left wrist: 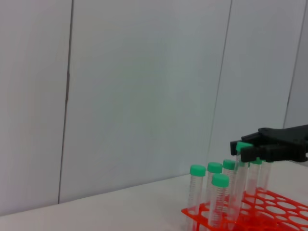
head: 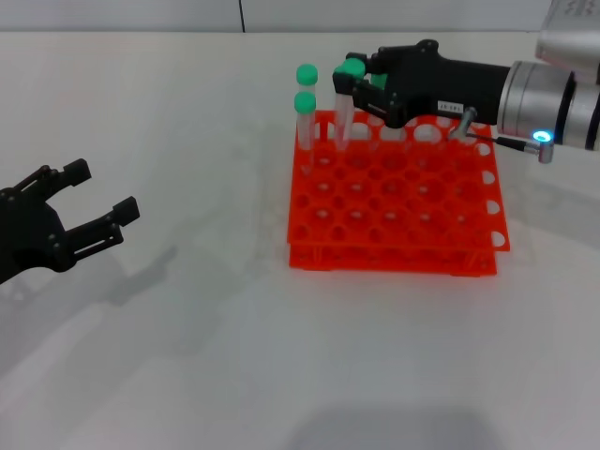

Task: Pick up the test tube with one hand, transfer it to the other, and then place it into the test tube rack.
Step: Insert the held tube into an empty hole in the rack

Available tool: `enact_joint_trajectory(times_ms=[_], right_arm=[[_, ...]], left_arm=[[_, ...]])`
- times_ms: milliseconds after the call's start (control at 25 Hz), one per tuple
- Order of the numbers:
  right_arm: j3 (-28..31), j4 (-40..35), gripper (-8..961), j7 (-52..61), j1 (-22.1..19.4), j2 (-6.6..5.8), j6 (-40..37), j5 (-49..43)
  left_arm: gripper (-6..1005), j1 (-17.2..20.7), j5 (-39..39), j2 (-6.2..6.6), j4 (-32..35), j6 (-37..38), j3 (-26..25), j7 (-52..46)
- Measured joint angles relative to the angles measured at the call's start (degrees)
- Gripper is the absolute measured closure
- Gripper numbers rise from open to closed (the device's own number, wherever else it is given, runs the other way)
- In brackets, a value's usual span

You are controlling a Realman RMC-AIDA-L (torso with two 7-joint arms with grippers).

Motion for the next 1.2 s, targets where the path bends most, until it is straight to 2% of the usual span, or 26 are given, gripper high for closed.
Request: enact_joint_trajectory(times_ms=[240,480,1200], right_arm=[[-4.94,-0.24,622,-0.96,0.01,0.00,2.33,2.58],[-13.42,-0.52,617,-1.76,0.07,0.00,6.17,8.80],[-13.81,-0.38,602,-1.31,-0.27,-0.01,7.01,9.11]], left_arm=[[117,-0.18,0.00,0.00,-0.64,-0.49,0.00,0.02],[117,-0.40,-0.02,0.00,-0.92,-0.52,0.00,0.02],[118,-0.67,-0.03,0.00,-0.91,-0.48,0.00,0.02]])
